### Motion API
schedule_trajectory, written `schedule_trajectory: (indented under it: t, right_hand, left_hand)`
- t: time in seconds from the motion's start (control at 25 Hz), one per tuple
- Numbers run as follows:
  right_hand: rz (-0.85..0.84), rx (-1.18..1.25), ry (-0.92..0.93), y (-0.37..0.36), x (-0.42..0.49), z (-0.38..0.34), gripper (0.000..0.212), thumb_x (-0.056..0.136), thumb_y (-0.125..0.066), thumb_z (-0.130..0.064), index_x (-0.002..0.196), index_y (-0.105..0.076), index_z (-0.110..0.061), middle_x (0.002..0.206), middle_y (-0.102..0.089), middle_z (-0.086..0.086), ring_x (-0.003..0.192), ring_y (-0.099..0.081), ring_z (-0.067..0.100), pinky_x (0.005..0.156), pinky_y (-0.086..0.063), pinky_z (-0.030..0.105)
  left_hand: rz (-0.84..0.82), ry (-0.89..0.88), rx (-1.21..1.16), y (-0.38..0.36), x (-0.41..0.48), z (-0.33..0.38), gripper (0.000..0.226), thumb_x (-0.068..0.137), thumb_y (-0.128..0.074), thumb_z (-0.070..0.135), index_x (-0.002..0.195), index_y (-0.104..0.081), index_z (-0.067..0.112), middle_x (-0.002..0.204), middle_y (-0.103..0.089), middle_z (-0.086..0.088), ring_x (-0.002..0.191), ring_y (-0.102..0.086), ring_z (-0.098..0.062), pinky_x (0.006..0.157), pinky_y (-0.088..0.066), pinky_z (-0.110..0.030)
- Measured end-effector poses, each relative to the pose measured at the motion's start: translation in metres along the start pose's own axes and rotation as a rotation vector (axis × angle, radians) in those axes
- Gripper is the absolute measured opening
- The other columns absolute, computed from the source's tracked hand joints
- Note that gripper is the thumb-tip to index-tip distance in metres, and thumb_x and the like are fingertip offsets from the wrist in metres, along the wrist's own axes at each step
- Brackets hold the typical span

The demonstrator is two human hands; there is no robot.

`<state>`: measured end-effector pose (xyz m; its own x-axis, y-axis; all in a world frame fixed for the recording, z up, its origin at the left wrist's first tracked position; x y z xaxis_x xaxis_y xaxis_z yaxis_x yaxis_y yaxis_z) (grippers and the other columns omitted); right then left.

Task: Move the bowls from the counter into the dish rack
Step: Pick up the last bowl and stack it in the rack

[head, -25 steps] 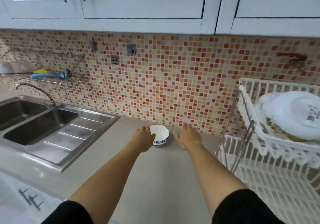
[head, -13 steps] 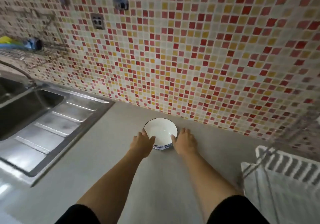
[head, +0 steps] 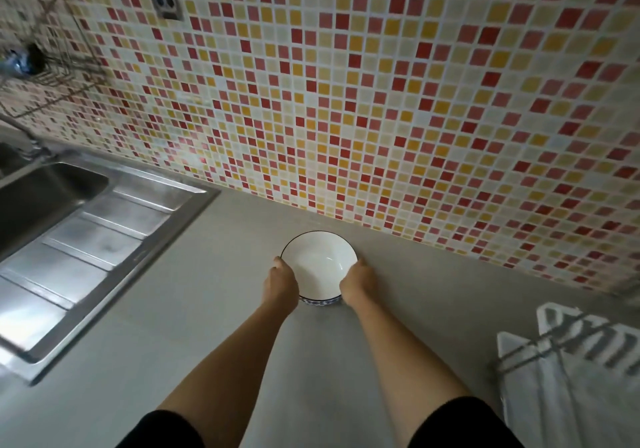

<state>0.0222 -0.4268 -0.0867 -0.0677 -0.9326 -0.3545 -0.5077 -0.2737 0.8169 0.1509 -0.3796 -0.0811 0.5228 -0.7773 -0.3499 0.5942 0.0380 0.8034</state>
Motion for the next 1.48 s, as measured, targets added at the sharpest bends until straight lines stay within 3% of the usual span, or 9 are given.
schedule_trajectory:
  t: [0.4,0.52,0.64,0.8,1.0,1.08,1.24,1.36,1.48]
  right_hand:
    - [0.155,0.148,0.086,0.042,-0.11,0.012,0.045,0.096,-0.035,-0.003,0.141,-0.028,-0.001,0.132,-0.054,0.023,0.118,-0.056,0.037,0.092,-0.049,0.042]
    - [0.252,0.219,0.169,0.058,-0.182,0.02,0.036,0.098,-0.033,-0.006,0.133,-0.034,-0.002,0.125,-0.058,0.023,0.112,-0.059,0.038,0.087,-0.051,0.041]
    - [0.287,0.471,0.185,0.068,-0.251,0.032,0.031,0.101,-0.023,-0.016,0.125,-0.041,-0.01,0.126,-0.059,0.017,0.111,-0.058,0.033,0.079,-0.046,0.035]
    - [0.436,0.579,0.366,0.092,-0.332,0.047,0.03,0.102,-0.02,-0.022,0.119,-0.044,-0.017,0.118,-0.062,0.01,0.101,-0.059,0.03,0.071,-0.042,0.023]
    - [0.729,0.554,0.642,0.14,-0.395,0.047,0.03,0.101,-0.028,-0.02,0.124,-0.043,-0.007,0.114,-0.06,0.012,0.103,-0.059,0.029,0.084,-0.051,0.041]
    - [0.785,0.654,0.688,0.163,-0.417,0.042,0.037,0.101,-0.03,-0.027,0.131,-0.04,-0.007,0.122,-0.056,0.01,0.107,-0.056,0.022,0.087,-0.049,0.035]
    - [0.79,0.925,0.798,0.216,-0.471,0.041,0.031,0.098,-0.027,-0.042,0.116,-0.038,-0.019,0.109,-0.049,0.001,0.092,-0.049,0.006,0.075,-0.042,0.021]
    - [0.772,0.962,0.875,0.26,-0.504,0.06,0.051,0.095,-0.017,-0.05,0.123,-0.035,-0.011,0.103,-0.045,-0.005,0.086,-0.046,-0.013,0.078,-0.039,0.016]
    - [0.76,0.919,0.981,0.305,-0.514,0.098,0.039,0.087,-0.028,-0.066,0.105,-0.034,-0.032,0.103,-0.045,-0.011,0.082,-0.048,-0.021,0.075,-0.039,0.0]
  left_hand:
    - [0.094,-0.139,-0.103,0.055,-0.095,-0.005,0.055,0.087,-0.047,-0.006,0.138,-0.027,0.003,0.126,-0.055,-0.022,0.114,-0.056,-0.039,0.093,-0.05,-0.044]
    - [0.171,-0.283,-0.134,0.081,-0.159,-0.017,0.07,0.083,-0.057,-0.005,0.142,-0.021,0.011,0.135,-0.047,-0.018,0.113,-0.057,-0.037,0.092,-0.053,-0.046]
    - [0.278,-0.479,-0.086,0.098,-0.225,-0.03,0.09,0.084,-0.061,0.002,0.151,-0.005,0.022,0.146,-0.035,-0.015,0.114,-0.056,-0.037,0.091,-0.053,-0.047]
    - [0.35,-0.568,-0.345,0.13,-0.311,-0.038,0.071,0.091,-0.055,0.023,0.149,-0.014,0.019,0.149,-0.034,-0.014,0.127,-0.047,-0.036,0.101,-0.043,-0.046]
    - [0.387,-0.735,-0.694,0.182,-0.381,-0.017,0.047,0.095,-0.042,0.045,0.129,-0.033,0.014,0.131,-0.044,-0.007,0.122,-0.046,-0.027,0.096,-0.038,-0.037]
    - [0.416,-0.795,-0.798,0.2,-0.41,-0.002,0.039,0.096,-0.039,0.046,0.119,-0.035,0.015,0.12,-0.043,-0.005,0.109,-0.048,-0.024,0.086,-0.037,-0.032]
    - [0.444,-0.942,-1.016,0.222,-0.462,0.026,0.036,0.093,-0.032,0.051,0.103,-0.029,0.017,0.104,-0.035,-0.004,0.092,-0.042,-0.015,0.07,-0.036,-0.02]
    - [0.375,-1.061,-1.157,0.227,-0.496,0.05,0.042,0.085,-0.033,0.056,0.103,-0.027,0.019,0.106,-0.036,-0.003,0.093,-0.043,-0.01,0.073,-0.036,-0.016]
    - [0.238,-1.154,-1.191,0.217,-0.519,0.082,0.057,0.084,-0.035,0.057,0.126,-0.04,0.019,0.127,-0.047,-0.002,0.114,-0.048,-0.01,0.093,-0.041,-0.021]
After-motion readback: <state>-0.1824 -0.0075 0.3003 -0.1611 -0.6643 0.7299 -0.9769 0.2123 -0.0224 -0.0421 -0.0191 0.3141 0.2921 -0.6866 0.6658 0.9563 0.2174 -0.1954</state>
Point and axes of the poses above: each hand's wrist, its own x-axis towards the middle knuckle, its own y-axis out of the back of the hand, z = x × y, the point moved 1 cm from there along x, towards the middle knuckle
